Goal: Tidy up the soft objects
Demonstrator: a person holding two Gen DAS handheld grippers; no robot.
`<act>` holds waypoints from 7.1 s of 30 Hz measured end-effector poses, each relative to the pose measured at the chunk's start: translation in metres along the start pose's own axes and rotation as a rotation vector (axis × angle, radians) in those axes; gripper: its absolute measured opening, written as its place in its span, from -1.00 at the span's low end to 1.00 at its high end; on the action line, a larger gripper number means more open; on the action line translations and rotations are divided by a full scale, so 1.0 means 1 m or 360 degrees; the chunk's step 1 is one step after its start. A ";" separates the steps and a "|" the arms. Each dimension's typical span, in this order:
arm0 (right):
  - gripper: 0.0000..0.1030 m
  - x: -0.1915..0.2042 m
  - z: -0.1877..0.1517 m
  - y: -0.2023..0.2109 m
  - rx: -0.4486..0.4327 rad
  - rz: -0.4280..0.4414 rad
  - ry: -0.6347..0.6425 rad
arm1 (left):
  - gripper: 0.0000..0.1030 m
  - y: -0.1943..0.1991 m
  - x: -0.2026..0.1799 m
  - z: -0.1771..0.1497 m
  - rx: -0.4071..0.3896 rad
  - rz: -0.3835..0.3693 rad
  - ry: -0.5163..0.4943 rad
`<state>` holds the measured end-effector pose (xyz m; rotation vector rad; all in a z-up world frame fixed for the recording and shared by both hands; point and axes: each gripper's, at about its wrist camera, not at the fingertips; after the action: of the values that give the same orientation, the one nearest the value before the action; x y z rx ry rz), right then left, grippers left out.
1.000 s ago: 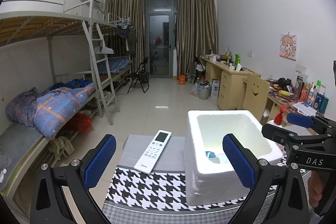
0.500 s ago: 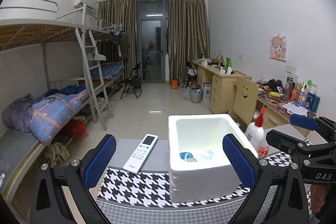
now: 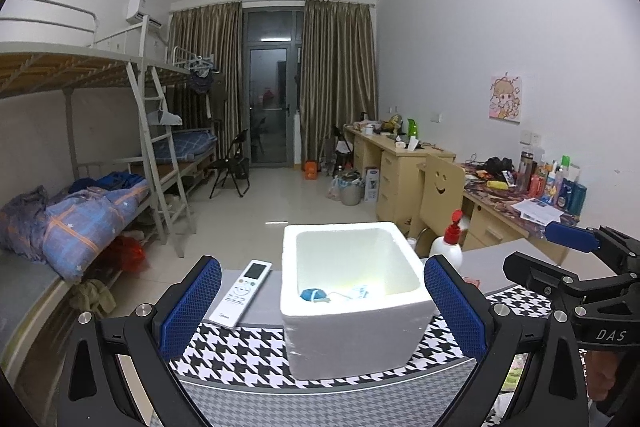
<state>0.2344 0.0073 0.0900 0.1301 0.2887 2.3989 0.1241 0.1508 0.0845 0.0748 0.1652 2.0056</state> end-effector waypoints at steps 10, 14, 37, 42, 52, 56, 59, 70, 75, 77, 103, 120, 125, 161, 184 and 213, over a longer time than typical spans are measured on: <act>0.78 -0.011 -0.009 0.030 -0.0062 -0.0037 -0.0002 | 0.98 0.012 -0.016 -0.002 -0.0017 -0.0045 0.0005; 0.78 -0.015 -0.012 0.039 -0.0076 -0.0040 -0.0009 | 0.98 0.017 -0.020 -0.003 -0.0025 -0.0068 0.0020; 0.78 -0.041 -0.044 0.088 -0.0121 -0.0212 0.0031 | 0.98 0.046 -0.075 -0.011 -0.0089 -0.0257 -0.0061; 0.78 -0.045 -0.047 0.101 -0.0124 -0.0252 0.0039 | 0.98 0.053 -0.088 -0.014 -0.0090 -0.0325 -0.0076; 0.78 -0.051 -0.056 0.129 -0.0146 -0.0359 0.0034 | 0.98 0.062 -0.104 -0.017 -0.0081 -0.0406 -0.0094; 0.78 -0.055 -0.059 0.136 -0.0147 -0.0377 0.0011 | 0.98 0.063 -0.109 -0.017 -0.0082 -0.0423 -0.0096; 0.78 -0.056 -0.064 0.140 -0.0143 -0.0387 0.0002 | 0.98 0.066 -0.114 -0.020 -0.0077 -0.0453 -0.0095; 0.78 -0.071 -0.081 0.152 -0.0123 -0.0433 -0.0079 | 0.98 0.067 -0.121 -0.031 -0.0054 -0.0481 -0.0056; 0.78 -0.073 -0.088 0.155 -0.0112 -0.0460 -0.0083 | 0.98 0.069 -0.124 -0.038 -0.0067 -0.0469 -0.0053; 0.78 -0.074 -0.090 0.156 -0.0107 -0.0468 -0.0092 | 0.98 0.070 -0.124 -0.040 -0.0066 -0.0478 -0.0051; 0.78 -0.082 -0.125 0.158 -0.0043 -0.0529 -0.0126 | 0.98 0.071 -0.133 -0.085 0.0080 -0.0624 -0.0019; 0.78 -0.092 -0.151 0.147 0.0087 -0.0545 -0.0178 | 0.98 0.059 -0.140 -0.115 0.0191 -0.0657 -0.0044; 0.78 -0.094 -0.159 0.140 0.0140 -0.0533 -0.0188 | 0.98 0.051 -0.144 -0.129 0.0278 -0.0666 -0.0036; -0.13 -0.113 -0.218 0.082 0.0545 -0.0366 -0.0375 | 0.98 0.009 -0.169 -0.180 0.0610 -0.0669 -0.0146; -0.78 -0.149 -0.195 0.140 0.0313 -0.0513 -0.0461 | 0.98 0.014 -0.195 -0.188 0.0680 -0.0723 -0.0218; -0.77 -0.167 -0.226 0.147 0.0388 -0.0479 -0.0534 | -0.27 -0.020 -0.233 -0.208 0.0855 -0.0727 -0.0360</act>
<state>0.2258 -0.2494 -0.0958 0.5545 0.4091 1.9972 0.2150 -0.0690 -0.1194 0.5534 0.5231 1.4422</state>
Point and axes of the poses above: each gripper's, at about its wrist camera, not at the fingertips, and y roughly against the way its jaws point, x to its left, z to its top, and after that the axes turned 10 degrees about -x, right-handed
